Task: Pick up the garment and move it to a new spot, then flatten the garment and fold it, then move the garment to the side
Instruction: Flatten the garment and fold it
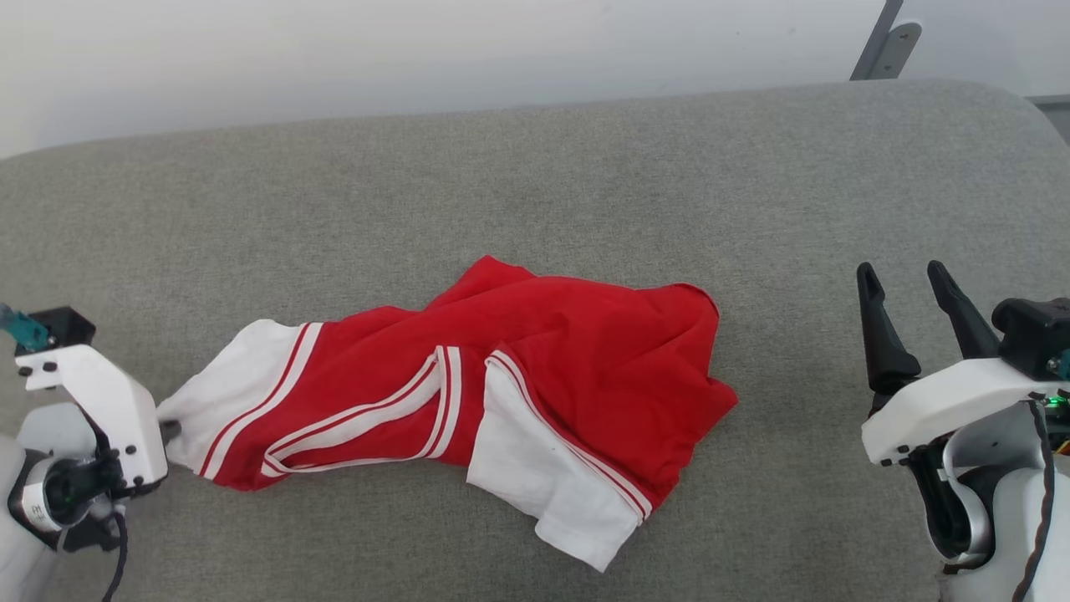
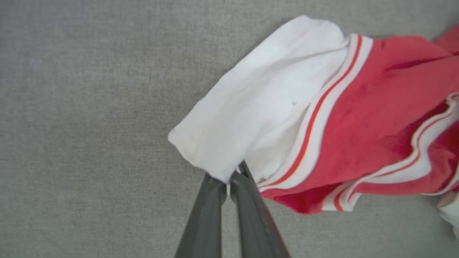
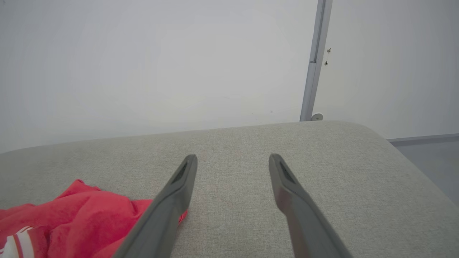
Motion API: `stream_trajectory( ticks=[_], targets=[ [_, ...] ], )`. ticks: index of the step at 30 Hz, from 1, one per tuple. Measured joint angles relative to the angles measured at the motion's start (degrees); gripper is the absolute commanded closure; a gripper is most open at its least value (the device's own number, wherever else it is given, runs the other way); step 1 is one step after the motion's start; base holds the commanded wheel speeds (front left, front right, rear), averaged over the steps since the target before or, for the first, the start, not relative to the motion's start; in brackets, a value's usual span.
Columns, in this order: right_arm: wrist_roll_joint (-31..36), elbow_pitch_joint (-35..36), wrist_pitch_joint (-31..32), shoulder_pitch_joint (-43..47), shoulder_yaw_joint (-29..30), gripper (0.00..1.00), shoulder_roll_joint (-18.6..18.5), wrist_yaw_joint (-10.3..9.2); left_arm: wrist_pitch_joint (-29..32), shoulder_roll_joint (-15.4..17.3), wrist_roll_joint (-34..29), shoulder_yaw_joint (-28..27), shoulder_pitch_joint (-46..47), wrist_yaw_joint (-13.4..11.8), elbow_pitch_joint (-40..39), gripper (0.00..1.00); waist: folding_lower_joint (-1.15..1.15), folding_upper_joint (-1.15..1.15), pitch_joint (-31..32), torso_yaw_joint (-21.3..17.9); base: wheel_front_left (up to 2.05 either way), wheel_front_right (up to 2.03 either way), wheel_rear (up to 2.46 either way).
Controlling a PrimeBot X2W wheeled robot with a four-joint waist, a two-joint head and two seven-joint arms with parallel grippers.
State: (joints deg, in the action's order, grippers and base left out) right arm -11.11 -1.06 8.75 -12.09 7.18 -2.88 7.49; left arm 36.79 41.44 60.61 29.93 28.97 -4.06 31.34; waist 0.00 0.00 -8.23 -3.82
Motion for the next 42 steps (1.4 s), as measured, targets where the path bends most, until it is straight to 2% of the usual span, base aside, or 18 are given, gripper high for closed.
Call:
stream_trajectory(
  ticks=[1, 2, 12, 17, 18, 22, 32, 38, 42],
  targets=[
    [0.0, 0.0, 0.0, 0.0, 0.0, 0.00, 0.0, 0.01, -0.5, 0.0, 0.0, -0.3, 0.0, -0.1, -0.4, 0.20, 0.00, 0.00, 0.1, 0.0, 0.00, 0.00, 0.00],
    [0.0, 0.0, 0.1, 0.0, 0.0, 0.00, 0.0, 0.00, -0.9, 0.1, 0.0, -0.4, 0.0, -0.1, -0.9, 0.00, 0.00, 0.00, 0.2, 0.0, 0.00, 0.00, 0.00],
    [0.0, 0.1, 1.1, 0.8, -0.9, 0.00, 0.0, 0.00, -7.9, 1.1, -1.0, -2.4, -2.6, -1.5, -7.2, 0.00, 0.00, 0.00, 1.2, 0.4, 0.00, 0.00, 0.00],
    [0.0, 0.1, 2.0, 1.1, -1.7, 0.00, 0.0, 0.00, -15.7, 1.3, -2.6, -3.8, -5.3, -1.5, -12.0, 0.00, 0.00, 0.00, 1.7, 0.8, 0.00, 0.00, 0.00],
    [0.0, 0.0, 2.3, 1.5, -2.0, 0.00, 0.0, 0.00, -19.2, 1.2, -3.3, -4.4, -6.9, -1.4, -13.6, 0.00, 0.00, 0.00, 2.0, 1.0, 0.00, 0.00, 0.00],
    [0.1, 0.1, 3.4, 2.3, -2.8, 0.00, 0.0, 0.00, -26.2, 1.0, -5.3, -5.1, -10.1, -1.5, -16.7, 0.00, 0.00, 0.00, 2.8, 1.5, 0.00, 0.00, 0.00],
    [-0.1, 0.6, 7.9, 4.2, -7.5, 0.00, 0.0, 0.01, -41.0, -1.9, -8.8, -6.4, -18.5, -3.8, -21.7, 0.00, 0.00, 0.00, 5.1, 3.5, 0.00, 0.00, 0.00],
    [-0.9, 0.7, 11.8, 4.7, -11.2, 0.00, -0.3, 0.00, -46.0, -3.9, -10.4, -6.4, -21.2, -5.1, -21.8, 0.00, 0.00, 0.00, 5.6, 5.1, 0.00, 0.00, 0.00],
    [-3.2, 0.4, 16.0, 5.1, -15.6, 0.00, -1.8, 0.00, -48.5, -5.4, -10.9, -6.7, -22.7, -6.1, -21.3, 0.00, 0.00, 0.00, 6.0, 6.5, 0.00, 0.00, 0.00]
  ],
)
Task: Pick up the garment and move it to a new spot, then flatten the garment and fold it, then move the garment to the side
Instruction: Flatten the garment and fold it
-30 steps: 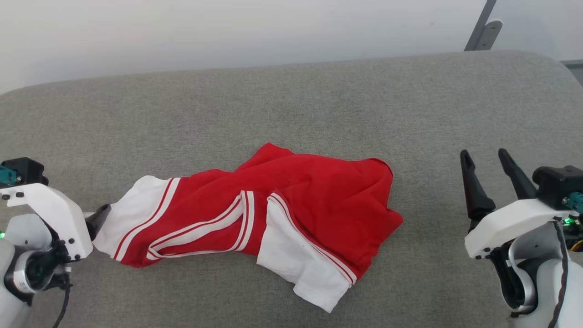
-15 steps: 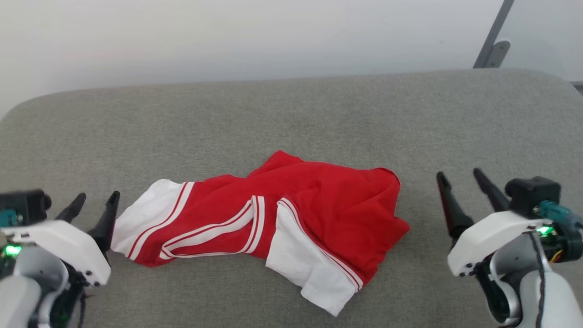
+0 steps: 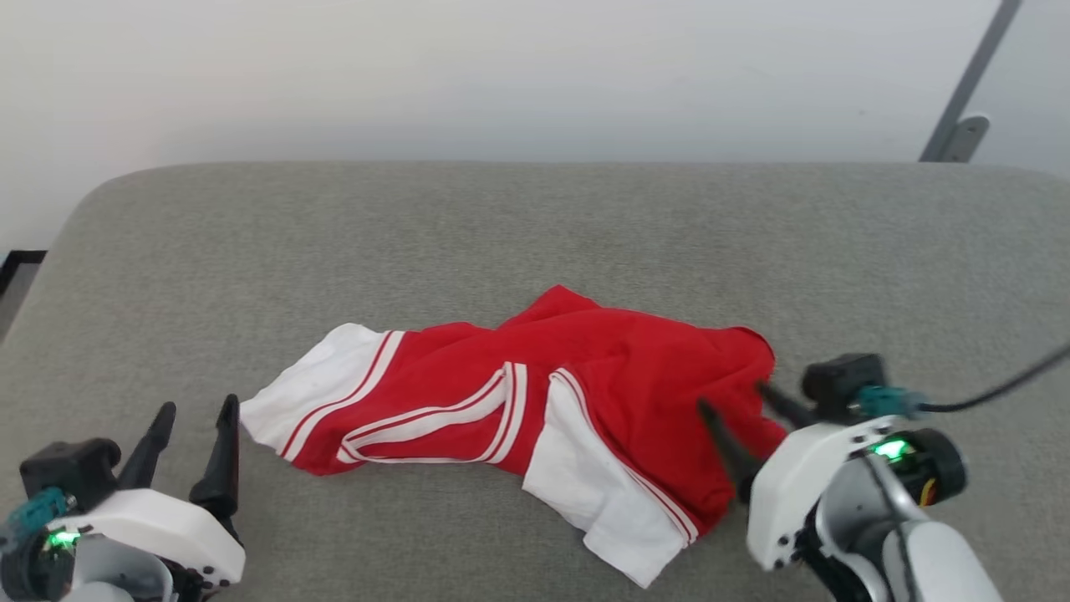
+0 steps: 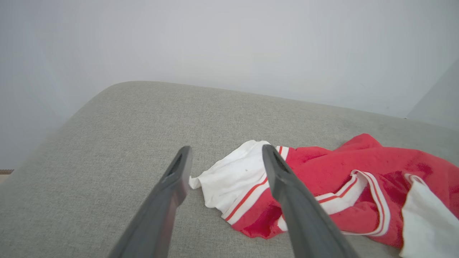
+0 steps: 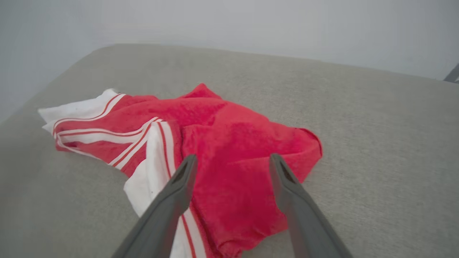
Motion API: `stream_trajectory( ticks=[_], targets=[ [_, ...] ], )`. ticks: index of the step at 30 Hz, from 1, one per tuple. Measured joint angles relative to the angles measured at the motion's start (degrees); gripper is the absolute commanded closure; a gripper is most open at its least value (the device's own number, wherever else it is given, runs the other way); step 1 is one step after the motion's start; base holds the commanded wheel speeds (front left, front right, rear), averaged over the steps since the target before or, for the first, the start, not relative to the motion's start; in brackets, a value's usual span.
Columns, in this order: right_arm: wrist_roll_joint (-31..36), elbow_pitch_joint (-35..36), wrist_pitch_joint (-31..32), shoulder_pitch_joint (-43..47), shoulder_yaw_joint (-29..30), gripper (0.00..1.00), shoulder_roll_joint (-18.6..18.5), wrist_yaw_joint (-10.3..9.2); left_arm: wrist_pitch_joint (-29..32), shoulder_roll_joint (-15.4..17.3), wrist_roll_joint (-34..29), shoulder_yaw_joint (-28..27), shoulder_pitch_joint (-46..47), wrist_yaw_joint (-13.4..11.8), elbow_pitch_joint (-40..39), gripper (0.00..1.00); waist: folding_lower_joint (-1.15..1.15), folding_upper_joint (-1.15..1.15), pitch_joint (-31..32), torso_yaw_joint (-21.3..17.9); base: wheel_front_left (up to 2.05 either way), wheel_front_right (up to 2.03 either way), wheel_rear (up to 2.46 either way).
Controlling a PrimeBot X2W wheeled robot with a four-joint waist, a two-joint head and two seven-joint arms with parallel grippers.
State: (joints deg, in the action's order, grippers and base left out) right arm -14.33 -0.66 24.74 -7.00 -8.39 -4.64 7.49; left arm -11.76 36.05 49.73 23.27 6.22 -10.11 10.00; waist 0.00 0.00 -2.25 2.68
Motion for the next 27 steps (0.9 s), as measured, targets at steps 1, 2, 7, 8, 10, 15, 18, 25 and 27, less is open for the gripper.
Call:
stream_trajectory(
  ticks=[1, 2, 7, 8, 10, 15, 18, 25, 27],
  targets=[
    [-0.8, -0.1, 1.2, 0.0, -1.2, 0.00, -0.6, 0.00, -0.5, -0.5, -0.1, -0.2, -0.2, -0.2, 0.0, 0.00, 0.00, 0.00, 0.1, 0.4, 0.00, 0.00, 0.00],
    [-1.4, -0.2, 2.4, 0.0, -2.2, 0.00, -1.1, 0.00, -1.0, -0.9, -0.1, -0.4, -0.5, -0.3, 0.0, 0.00, 0.00, 0.00, 0.1, 0.7, 0.00, 0.00, 0.00],
    [-4.7, -1.3, 7.3, -0.9, -7.4, 0.00, -4.0, 0.00, -2.7, -2.7, -2.2, -1.6, -1.3, -0.5, 0.3, 0.00, 0.00, 0.00, 0.1, 2.4, 0.00, 0.00, 0.00],
    [-5.2, -1.8, 8.1, -1.4, -8.3, 0.00, -4.5, 0.00, -3.0, -3.3, -3.1, -2.1, -1.6, -0.5, 0.3, 0.00, 0.00, 0.00, 0.1, 2.8, 0.00, 0.00, 0.00],
    [-6.4, -2.8, 9.2, -2.5, -10.4, 0.00, -5.6, 0.00, -3.1, -4.2, -3.7, -2.8, -2.1, -0.2, 0.6, 0.00, 0.00, 0.00, 0.0, 3.4, 0.00, 0.00, 0.00],
    [-7.7, -6.6, 10.6, -6.2, -14.4, 0.00, -7.1, 0.00, -3.2, -7.1, -7.7, -7.2, -3.0, 0.4, -0.4, 0.00, 0.00, 0.00, -0.3, 5.1, 0.00, 0.00, 0.00],
    [-8.2, -9.5, 11.2, -8.4, -17.1, 0.00, -7.5, 0.00, -3.2, -9.5, -10.3, -10.3, -3.8, 1.8, -1.1, 0.00, 0.00, 0.00, -0.6, 6.1, 0.00, 0.00, 0.00],
    [-8.8, -17.1, 10.5, -13.2, -23.3, 0.00, -8.3, 0.01, -3.2, -14.6, -14.6, -15.4, -5.4, 5.5, -0.4, 0.00, 0.00, 0.00, -1.3, 8.2, 0.00, 0.00, 0.00],
    [-8.6, -19.2, 9.7, -14.5, -25.0, 0.32, -8.6, 0.01, -3.2, -15.7, -15.7, -16.4, -5.5, 6.5, 0.0, 0.00, 0.00, 0.00, -1.4, 8.7, 0.00, 0.00, 0.00]
  ],
)
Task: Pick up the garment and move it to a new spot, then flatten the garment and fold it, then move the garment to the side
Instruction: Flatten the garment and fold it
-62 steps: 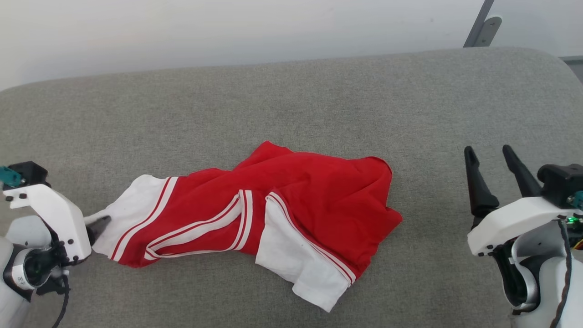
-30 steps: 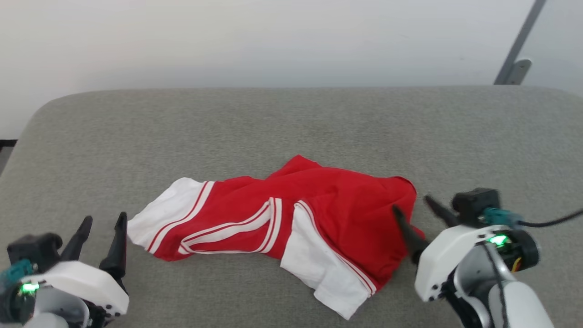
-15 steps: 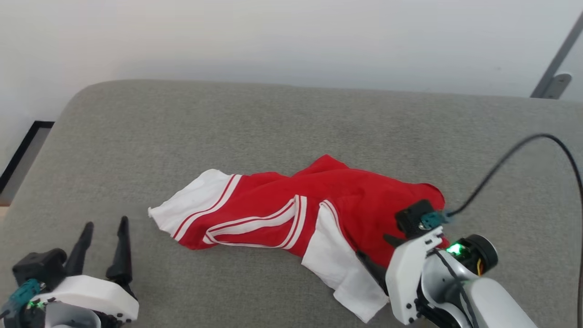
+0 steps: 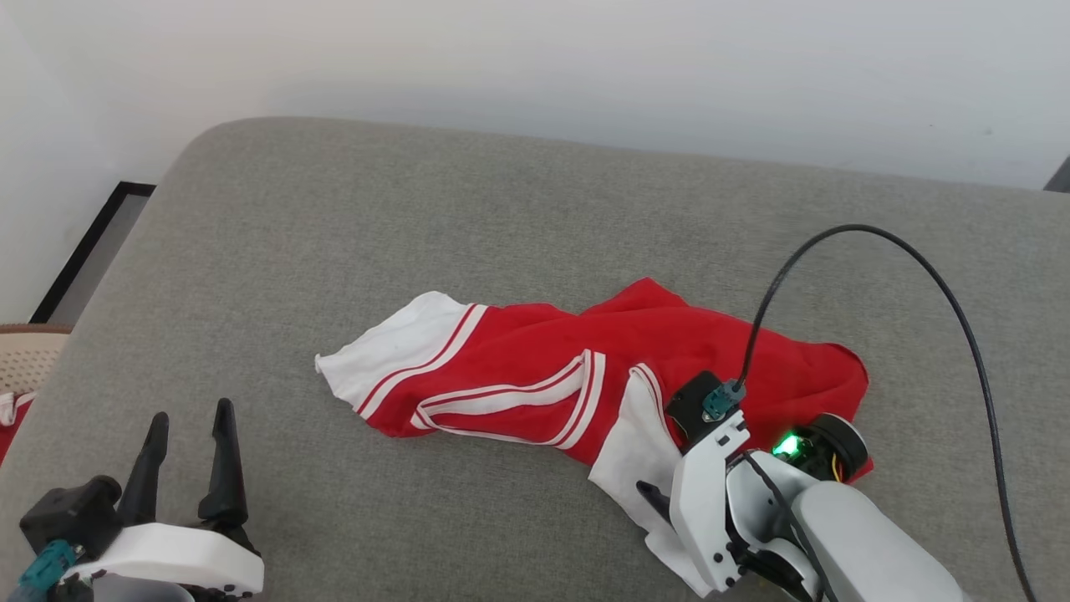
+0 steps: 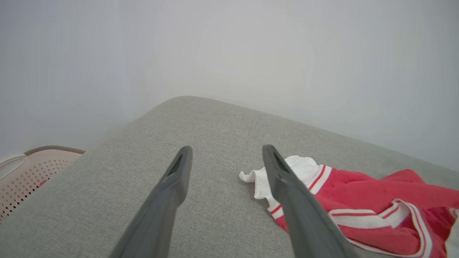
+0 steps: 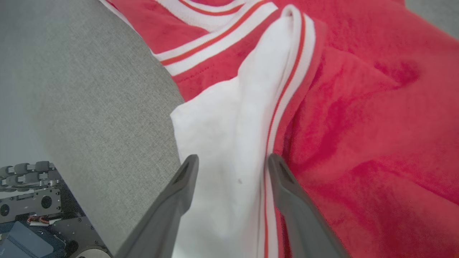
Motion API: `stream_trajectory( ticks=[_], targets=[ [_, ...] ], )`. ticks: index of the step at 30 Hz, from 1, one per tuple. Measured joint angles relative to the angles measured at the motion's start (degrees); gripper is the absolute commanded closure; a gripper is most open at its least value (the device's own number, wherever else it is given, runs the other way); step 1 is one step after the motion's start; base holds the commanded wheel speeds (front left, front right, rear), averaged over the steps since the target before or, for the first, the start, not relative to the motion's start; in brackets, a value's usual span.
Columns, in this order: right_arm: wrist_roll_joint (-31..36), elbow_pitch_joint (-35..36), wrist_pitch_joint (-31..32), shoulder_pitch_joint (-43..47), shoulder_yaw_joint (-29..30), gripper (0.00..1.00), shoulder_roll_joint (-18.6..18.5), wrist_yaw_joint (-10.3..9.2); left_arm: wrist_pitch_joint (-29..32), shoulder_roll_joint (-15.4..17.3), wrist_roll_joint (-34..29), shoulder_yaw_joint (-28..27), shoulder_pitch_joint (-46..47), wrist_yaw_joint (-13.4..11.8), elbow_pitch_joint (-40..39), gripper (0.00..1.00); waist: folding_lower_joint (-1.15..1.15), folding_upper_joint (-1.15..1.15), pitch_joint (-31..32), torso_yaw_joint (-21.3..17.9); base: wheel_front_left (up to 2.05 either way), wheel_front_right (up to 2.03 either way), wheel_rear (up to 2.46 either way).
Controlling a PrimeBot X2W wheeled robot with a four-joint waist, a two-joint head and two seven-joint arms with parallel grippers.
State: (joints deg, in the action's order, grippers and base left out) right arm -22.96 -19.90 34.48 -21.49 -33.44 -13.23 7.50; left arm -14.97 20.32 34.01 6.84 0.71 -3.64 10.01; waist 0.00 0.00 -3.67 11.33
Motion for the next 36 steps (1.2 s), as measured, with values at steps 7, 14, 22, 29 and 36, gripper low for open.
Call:
stream_trajectory(
  ticks=[7, 14, 22, 29, 36],
  targets=[
    [-0.1, -5.9, -3.5, -3.5, -3.4, 1.00, -0.2, 0.00, 0.0, -4.3, -3.3, -4.5, -0.7, 2.7, 0.8, 0.00, 0.00, 0.00, -0.3, 0.6, 0.00, 0.00, 0.00],
    [-2.4, -5.4, -4.3, -5.1, -7.0, 1.00, -2.3, 0.00, 0.0, -7.3, -6.1, -8.3, -1.0, 5.5, 1.7, 0.00, 0.00, 0.00, -0.2, 0.3, 0.00, 0.00, 0.00],
    [-8.1, 7.7, 0.7, -5.2, -15.8, 1.00, -11.6, 0.00, 0.0, -9.4, -8.7, -11.8, -1.7, 7.8, 2.3, 0.00, 0.00, 0.00, 0.1, -0.7, 0.00, 0.00, 0.00],
    [-13.0, 19.2, 8.7, -4.8, -20.0, 1.00, -22.8, 0.00, 0.0, -10.7, -10.2, -13.9, -2.4, 9.0, 2.7, 0.00, 0.00, 0.00, 0.8, -1.9, 0.00, 0.00, 0.00],
    [-15.6, 23.0, 13.4, -4.0, -19.3, 1.00, -30.3, 0.00, 0.0, -11.3, -11.1, -15.3, -3.1, 9.8, 3.1, 0.00, 0.00, 0.00, 1.4, -2.8, 0.00, 0.00, 0.00]
  ],
)
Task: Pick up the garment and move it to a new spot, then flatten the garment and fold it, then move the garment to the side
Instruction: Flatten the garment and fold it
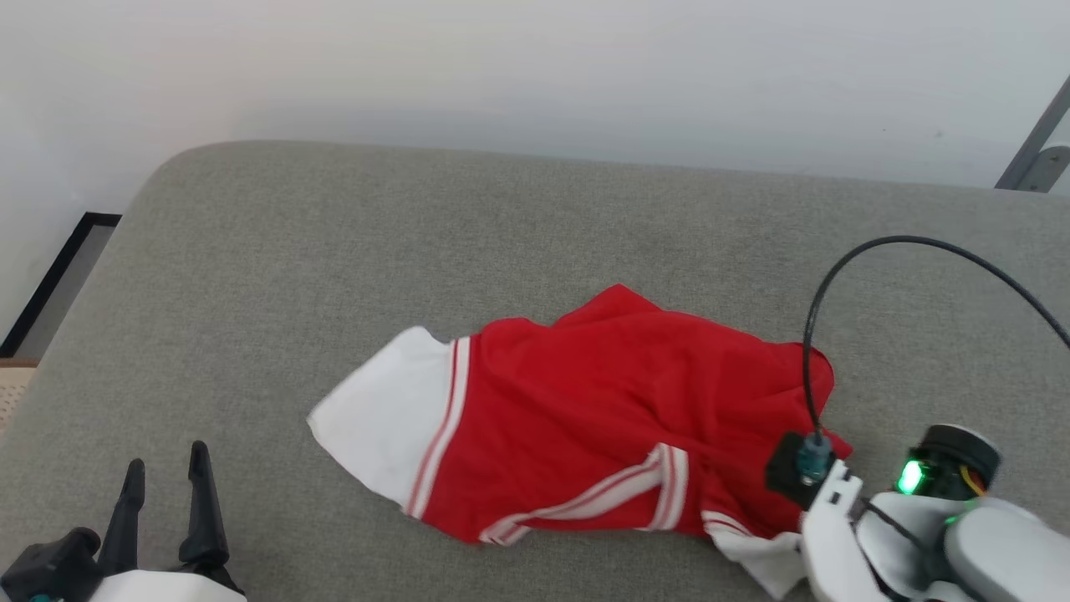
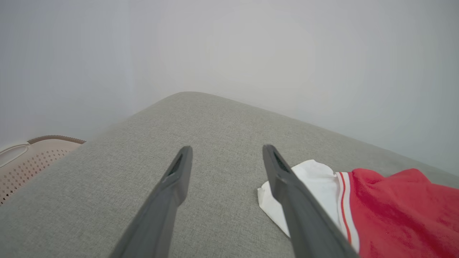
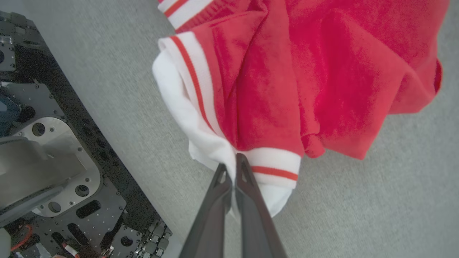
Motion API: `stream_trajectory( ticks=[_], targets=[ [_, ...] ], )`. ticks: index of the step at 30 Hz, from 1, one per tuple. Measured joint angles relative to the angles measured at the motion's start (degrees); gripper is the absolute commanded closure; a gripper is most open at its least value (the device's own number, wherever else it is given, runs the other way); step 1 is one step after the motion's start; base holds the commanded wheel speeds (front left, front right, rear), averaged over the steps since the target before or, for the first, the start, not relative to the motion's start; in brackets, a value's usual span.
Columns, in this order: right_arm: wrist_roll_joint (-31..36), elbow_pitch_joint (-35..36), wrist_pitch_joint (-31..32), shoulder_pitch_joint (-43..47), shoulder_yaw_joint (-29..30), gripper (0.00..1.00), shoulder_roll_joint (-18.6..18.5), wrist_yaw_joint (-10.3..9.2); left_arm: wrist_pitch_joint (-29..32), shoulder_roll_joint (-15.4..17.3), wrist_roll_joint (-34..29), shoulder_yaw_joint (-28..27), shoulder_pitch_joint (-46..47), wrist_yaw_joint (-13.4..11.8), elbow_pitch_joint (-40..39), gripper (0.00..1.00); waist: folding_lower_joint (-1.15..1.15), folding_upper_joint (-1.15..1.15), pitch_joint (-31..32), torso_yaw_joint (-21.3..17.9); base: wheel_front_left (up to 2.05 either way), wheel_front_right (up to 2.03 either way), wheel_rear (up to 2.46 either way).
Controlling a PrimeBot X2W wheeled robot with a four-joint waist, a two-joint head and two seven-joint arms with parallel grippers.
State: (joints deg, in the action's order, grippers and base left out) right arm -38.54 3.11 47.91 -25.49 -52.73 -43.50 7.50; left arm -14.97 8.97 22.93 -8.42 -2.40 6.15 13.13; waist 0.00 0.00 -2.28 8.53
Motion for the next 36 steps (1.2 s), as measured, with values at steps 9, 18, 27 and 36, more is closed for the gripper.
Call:
stream_trajectory(
  ticks=[9, 18, 27, 36],
  targets=[
    [-1.5, -5.6, 0.3, 1.0, 3.5, 1.00, -4.9, 0.00, 0.0, -0.3, -1.2, -0.2, -0.2, 0.9, 0.7, 0.00, 0.00, 0.00, 0.7, -0.2, 0.00, 0.00, 0.00],
    [-2.1, -14.7, -5.6, 2.0, 5.2, 0.00, -0.1, 0.00, 0.0, -0.4, -1.3, -0.2, -0.1, 1.0, 1.3, 0.00, 0.00, 0.00, 0.0, -0.4, 0.00, 0.00, 0.00],
    [-4.9, -13.4, -7.1, 2.6, 10.6, 0.00, 1.5, 0.00, 0.0, 0.7, -1.2, 0.4, -0.1, 1.1, 1.7, 0.00, 0.00, 0.00, 0.3, -2.0, 0.00, 0.00, 0.00],
    [-1.8, -6.1, -9.8, 7.8, 23.0, 0.00, 2.4, 0.00, 2.5, 3.7, 1.6, 3.7, -0.2, 1.1, 1.5, 0.00, 0.00, 0.00, 0.4, -5.2, 0.00, 0.00, 0.00]
  ],
)
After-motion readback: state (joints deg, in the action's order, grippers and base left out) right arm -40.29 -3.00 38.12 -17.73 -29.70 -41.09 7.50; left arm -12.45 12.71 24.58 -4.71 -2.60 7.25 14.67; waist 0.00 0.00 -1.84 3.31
